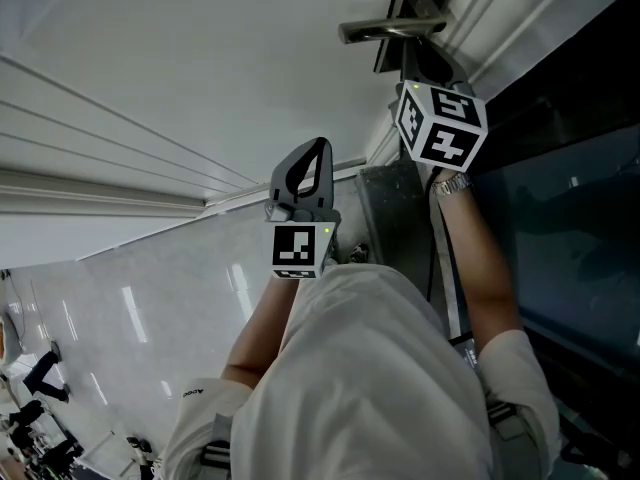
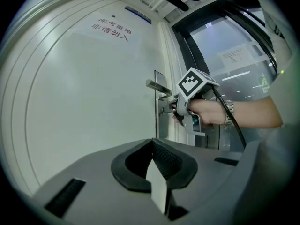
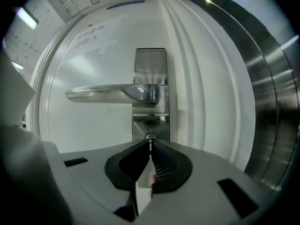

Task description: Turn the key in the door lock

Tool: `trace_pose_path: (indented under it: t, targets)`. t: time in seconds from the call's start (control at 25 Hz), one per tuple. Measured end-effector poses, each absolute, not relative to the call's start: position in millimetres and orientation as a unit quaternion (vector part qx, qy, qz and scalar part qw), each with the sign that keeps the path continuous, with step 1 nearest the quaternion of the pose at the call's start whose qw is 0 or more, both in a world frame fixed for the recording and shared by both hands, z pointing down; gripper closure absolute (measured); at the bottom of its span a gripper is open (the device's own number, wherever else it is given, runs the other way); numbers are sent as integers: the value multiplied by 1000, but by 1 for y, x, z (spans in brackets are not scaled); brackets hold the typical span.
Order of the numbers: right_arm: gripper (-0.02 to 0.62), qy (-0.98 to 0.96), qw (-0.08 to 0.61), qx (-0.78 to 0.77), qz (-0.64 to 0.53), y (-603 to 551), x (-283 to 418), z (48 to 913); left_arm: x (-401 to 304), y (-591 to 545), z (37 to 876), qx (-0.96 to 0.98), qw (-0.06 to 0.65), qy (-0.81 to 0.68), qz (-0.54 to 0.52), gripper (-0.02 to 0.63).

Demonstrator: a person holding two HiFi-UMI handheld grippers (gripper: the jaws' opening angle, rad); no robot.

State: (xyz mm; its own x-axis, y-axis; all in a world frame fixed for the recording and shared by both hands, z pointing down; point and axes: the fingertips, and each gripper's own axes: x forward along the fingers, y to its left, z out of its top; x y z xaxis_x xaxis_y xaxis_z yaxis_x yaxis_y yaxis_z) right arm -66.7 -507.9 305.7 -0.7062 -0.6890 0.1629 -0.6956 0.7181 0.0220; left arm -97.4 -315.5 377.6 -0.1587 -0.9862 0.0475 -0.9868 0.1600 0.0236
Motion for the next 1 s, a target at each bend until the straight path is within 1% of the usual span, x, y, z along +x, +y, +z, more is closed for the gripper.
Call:
trace_pose_path:
  t: [0.48,1.0]
  targets:
    - [584,-890,-41,344,295,-514,-61,310,-102,-307,384,637,30,-770,13,597]
    - [584,-821,-114,294,476,-514,-59,310,-101,-307,380,633,27,-773,13,597]
